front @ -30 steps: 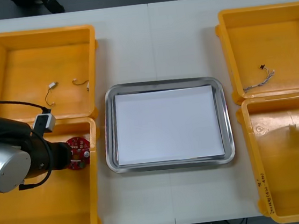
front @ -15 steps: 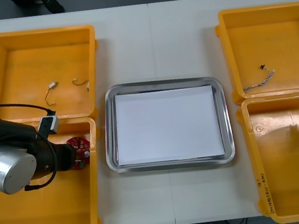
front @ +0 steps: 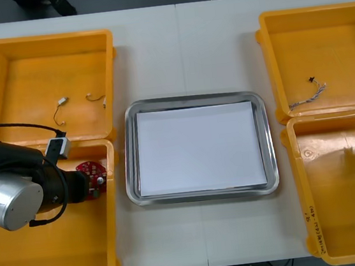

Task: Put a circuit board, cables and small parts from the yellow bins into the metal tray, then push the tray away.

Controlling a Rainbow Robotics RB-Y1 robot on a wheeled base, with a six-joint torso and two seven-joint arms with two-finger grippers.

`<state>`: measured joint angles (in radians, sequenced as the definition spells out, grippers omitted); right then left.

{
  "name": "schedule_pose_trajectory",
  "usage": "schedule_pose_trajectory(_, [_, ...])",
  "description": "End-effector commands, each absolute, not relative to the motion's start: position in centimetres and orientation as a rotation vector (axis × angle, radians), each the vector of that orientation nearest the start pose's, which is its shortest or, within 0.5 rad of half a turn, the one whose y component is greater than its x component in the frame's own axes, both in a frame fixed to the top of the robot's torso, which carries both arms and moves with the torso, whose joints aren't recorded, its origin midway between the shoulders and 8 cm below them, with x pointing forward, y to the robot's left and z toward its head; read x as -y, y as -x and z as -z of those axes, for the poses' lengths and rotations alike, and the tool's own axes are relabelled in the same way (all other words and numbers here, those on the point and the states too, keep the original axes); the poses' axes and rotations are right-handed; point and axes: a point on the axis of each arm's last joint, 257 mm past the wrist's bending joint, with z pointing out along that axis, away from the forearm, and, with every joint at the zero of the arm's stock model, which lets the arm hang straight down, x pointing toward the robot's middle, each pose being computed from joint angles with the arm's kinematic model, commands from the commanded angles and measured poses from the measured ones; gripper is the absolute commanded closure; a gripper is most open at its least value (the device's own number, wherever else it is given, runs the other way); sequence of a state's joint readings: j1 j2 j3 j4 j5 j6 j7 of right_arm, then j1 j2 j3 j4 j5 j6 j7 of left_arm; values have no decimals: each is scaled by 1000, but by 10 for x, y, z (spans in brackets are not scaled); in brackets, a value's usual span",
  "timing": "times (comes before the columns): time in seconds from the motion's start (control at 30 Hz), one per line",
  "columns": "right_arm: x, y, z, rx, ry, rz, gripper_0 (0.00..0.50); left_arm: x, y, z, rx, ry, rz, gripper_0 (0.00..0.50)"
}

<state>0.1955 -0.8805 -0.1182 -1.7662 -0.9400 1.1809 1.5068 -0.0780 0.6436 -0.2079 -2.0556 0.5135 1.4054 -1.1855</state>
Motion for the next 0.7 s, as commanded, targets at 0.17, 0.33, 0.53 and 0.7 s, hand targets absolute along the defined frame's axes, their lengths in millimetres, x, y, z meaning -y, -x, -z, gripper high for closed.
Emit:
schedule_pose_trajectory(0.17, [458, -351, 332, -2709, -19, -24, 500, -256, -401, 309, -2629, 7, 117, 500])
schedule_pose_trajectory(0.33, [454, -355, 330, -2695, -21, -39, 500, -258, -400, 306, -2634, 10, 124, 500])
schedule_pose_trajectory(0.53, [450, -362, 315, -2682, 2, -35, 500, -272, -390, 291, -2664, 4, 79, 499])
schedule_pose_trajectory(0.7, [448, -361, 294, -2712, 21, -23, 500, -282, -383, 284, -2682, -1, 49, 500])
